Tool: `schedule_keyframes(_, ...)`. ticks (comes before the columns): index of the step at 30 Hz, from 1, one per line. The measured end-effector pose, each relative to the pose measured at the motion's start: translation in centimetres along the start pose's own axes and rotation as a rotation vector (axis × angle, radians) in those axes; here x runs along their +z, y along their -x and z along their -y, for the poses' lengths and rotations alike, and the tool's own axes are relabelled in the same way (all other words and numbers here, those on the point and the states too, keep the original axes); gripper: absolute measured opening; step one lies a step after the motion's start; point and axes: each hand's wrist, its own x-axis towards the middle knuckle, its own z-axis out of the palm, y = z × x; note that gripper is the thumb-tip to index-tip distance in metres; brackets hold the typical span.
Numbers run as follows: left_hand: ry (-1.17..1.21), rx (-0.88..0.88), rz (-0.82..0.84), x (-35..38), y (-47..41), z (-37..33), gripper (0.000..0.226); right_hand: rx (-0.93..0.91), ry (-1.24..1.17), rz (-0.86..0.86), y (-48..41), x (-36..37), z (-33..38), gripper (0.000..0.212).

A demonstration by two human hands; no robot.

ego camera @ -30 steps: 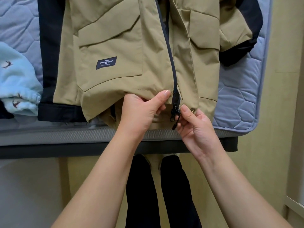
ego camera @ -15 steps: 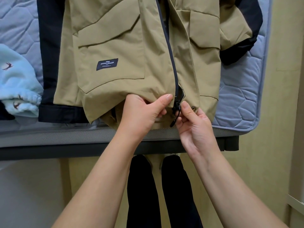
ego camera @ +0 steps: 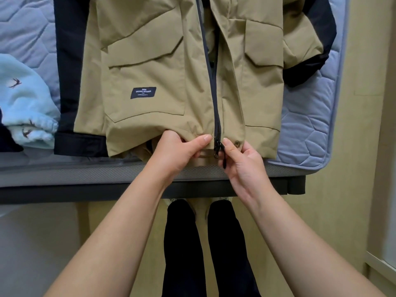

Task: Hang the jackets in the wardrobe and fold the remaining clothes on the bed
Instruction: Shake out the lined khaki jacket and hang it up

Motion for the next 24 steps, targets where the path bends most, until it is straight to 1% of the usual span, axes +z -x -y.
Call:
schedule_keyframes(2, -0.028, -0.035, 0.047, -0.2, -0.1, -0.2, 0.036, 0.060, 0.064, 0.025, 0.3, -0.2, 0.4, 0.007)
schedule_keyframes(4, -0.084, -0.043, 0.084, -0.4, -0.2, -0.6, 0.041, 0.118, 0.163, 0.041, 0.6, -0.1, 1.0, 0.020)
schedule_keyframes(5, -0.119, -0.038, 0.092, -0.6, -0.2, -0.8, 0.046, 0.128, 0.249, 0.037, 0.8, -0.1, 1.3, 0.027)
schedule_keyframes(7, -0.190, -0.022, 0.087, -0.8, -0.2, -1.1, 0.051, 0.082, 0.458, 0.039, 1.1, 0.0, 2.0, 0.039)
schedule_keyframes(9, -0.272, -0.014, 0.074, -1.0, -0.3, -1.4, 0.046, -0.033, 0.704, 0.071, 1.4, 0.2, 2.9, 0.057)
schedule_keyframes(10, -0.312, -0.019, 0.077, -1.0, -0.3, -1.5, 0.039, -0.131, 0.892, 0.092, 1.5, 0.4, 3.4, 0.066)
schedule_keyframes(11, -0.337, -0.027, 0.083, -1.0, -0.2, -1.6, 0.034, -0.265, 1.166, 0.107, 1.4, 0.5, 3.9, 0.073)
schedule_keyframes(12, -0.351, -0.034, 0.085, -1.0, -0.1, -1.6, 0.033, -0.426, 1.495, 0.117, 1.2, 0.5, 4.4, 0.077)
schedule_keyframes(13, -0.370, -0.035, 0.078, -0.9, -0.1, -1.7, 0.034, -0.614, 1.822, 0.119, 0.9, 0.8, 4.8, 0.077)
schedule_keyframes(14, -0.400, -0.028, 0.066, -1.0, -0.1, -1.9, 0.036, -0.779, 2.071, 0.139, 0.9, 1.3, 5.4, 0.073)
schedule_keyframes(15, -0.428, -0.021, 0.053, -1.1, -0.1, -2.1, 0.038, -0.868, 2.236, 0.190, 1.0, 2.0, 6.0, 0.066)
schedule_keyframes(16, -0.444, -0.017, 0.041, -1.1, -0.1, -2.2, 0.040, -0.891, 2.359, 0.253, 1.2, 2.6, 6.6, 0.053)
schedule_keyframes(18, -0.443, -0.018, 0.031, -1.2, -0.2, -2.4, 0.041, -0.831, 2.568, 0.354, 1.4, 3.7, 7.5, 0.016)
schedule_keyframes(19, -0.439, -0.021, 0.035, -1.0, -0.2, -2.4, 0.041, -0.796, 2.664, 0.385, 1.4, 4.2, 7.6, 0.012)
schedule_keyframes(21, -0.436, -0.030, 0.047, -0.5, -0.2, -2.2, 0.042, -0.682, 2.856, 0.452, 1.1, 5.3, 7.5, 0.019)
schedule_keyframes(23, -0.434, -0.040, 0.036, -0.2, -0.1, -1.9, 0.041, -0.615, 2.947, 0.530, 0.2, 6.1, 7.5, 0.019)
schedule_keyframes(24, -0.425, -0.053, 0.022, -0.2, -0.1, -1.6, 0.040, -0.622, 2.926, 0.586, -0.5, 6.3, 7.6, 0.016)
